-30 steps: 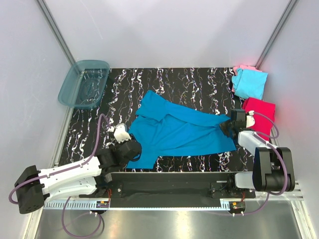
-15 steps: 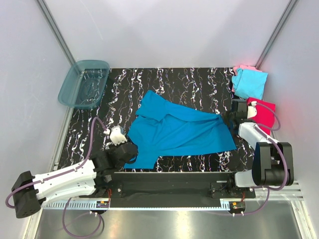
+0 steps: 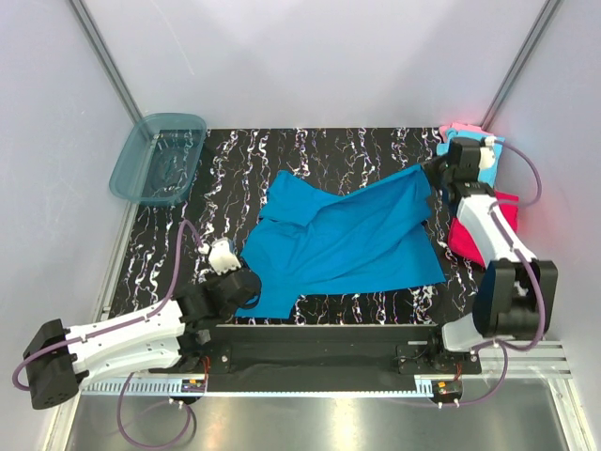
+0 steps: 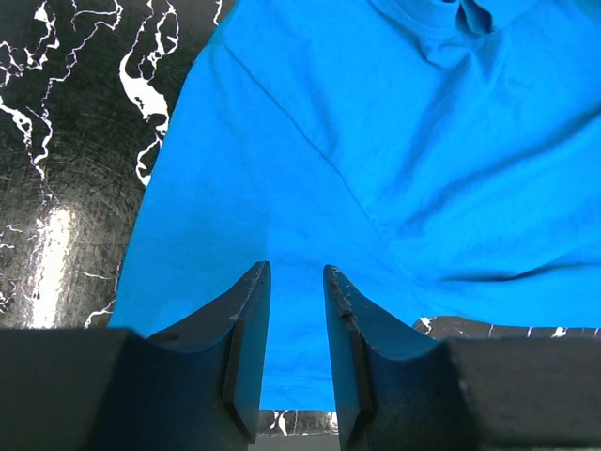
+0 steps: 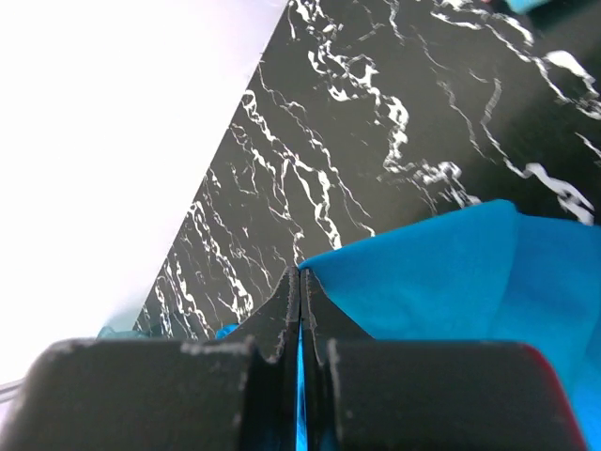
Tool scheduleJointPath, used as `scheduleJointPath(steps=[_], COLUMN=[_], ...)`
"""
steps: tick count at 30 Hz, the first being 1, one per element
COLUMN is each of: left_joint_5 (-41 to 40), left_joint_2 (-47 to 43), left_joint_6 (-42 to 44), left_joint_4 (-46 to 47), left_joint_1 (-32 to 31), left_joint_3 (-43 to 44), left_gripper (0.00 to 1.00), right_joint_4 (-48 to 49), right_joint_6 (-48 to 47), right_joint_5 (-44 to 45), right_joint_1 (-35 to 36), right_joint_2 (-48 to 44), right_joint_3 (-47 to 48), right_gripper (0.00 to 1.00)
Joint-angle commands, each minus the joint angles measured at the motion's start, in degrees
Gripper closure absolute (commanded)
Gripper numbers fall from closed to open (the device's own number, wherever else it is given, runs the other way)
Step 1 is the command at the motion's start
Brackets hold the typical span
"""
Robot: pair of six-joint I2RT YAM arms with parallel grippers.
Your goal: Fold and stack the t-shirts
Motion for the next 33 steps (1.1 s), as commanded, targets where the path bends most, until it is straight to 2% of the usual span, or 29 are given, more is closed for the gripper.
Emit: scheduleJointPath(steps=[1, 5, 8, 9, 11, 15, 16, 22, 26, 33], left_joint_5=[-2.0, -4.3, -4.2, -3.7, 0.4, 10.2, 13.6, 21.2, 23.4, 23.4], left_joint_2=[0.3, 2.1, 4.5, 5.4, 9.1, 21.9, 28.1, 46.8, 53.3, 55.7], left_joint_6=[0.6, 3.6, 9.2, 10.8, 15.5, 17.4, 17.2, 15.0, 13.8, 13.3], left_joint_4=[1.0, 2.9, 10.1, 15.7, 22.1, 32.7, 33.7, 38.3, 37.9, 38.2], left_joint_1=[0.4, 1.4, 4.7, 5.9, 10.5, 17.9, 19.4, 21.1, 21.1, 21.2], left_joint_3=[3.1, 5.2, 6.1, 6.3, 6.5, 12.0, 15.3, 28.1, 34.0, 34.9], left_gripper=[0.65, 0.54, 0.42, 0.39, 0.36, 0.36, 0.37, 0.44, 0.48, 0.49], right_joint_4=[-1.6, -2.6, -2.6, -2.4, -2.1, -0.5, -0.3, 0.1, 0.1, 0.8], right_joint_6=[-2.0, -3.0, -3.5, -3.5, -3.7, -3.6, -3.6, -3.5, -3.5, -3.0], right_joint_5=[-1.6, -1.4, -0.9, -0.9, -0.7, -0.3, -0.3, -1.0, -0.8, -1.4], right_joint_1=[0.3, 0.3, 2.5, 2.6, 2.8, 2.8, 2.8, 2.8, 2.8, 2.8], right_joint_2=[4.7, 7.3, 7.0, 6.8, 6.5, 5.2, 5.1, 5.3, 5.8, 6.1], right_joint_3=[7.8, 11.4, 11.2, 10.9, 9.3, 6.1, 5.4, 5.4, 5.6, 5.2], right_gripper=[1.0, 1.0, 1.0, 1.0, 1.0, 1.0, 1.0, 1.0, 1.0, 1.0])
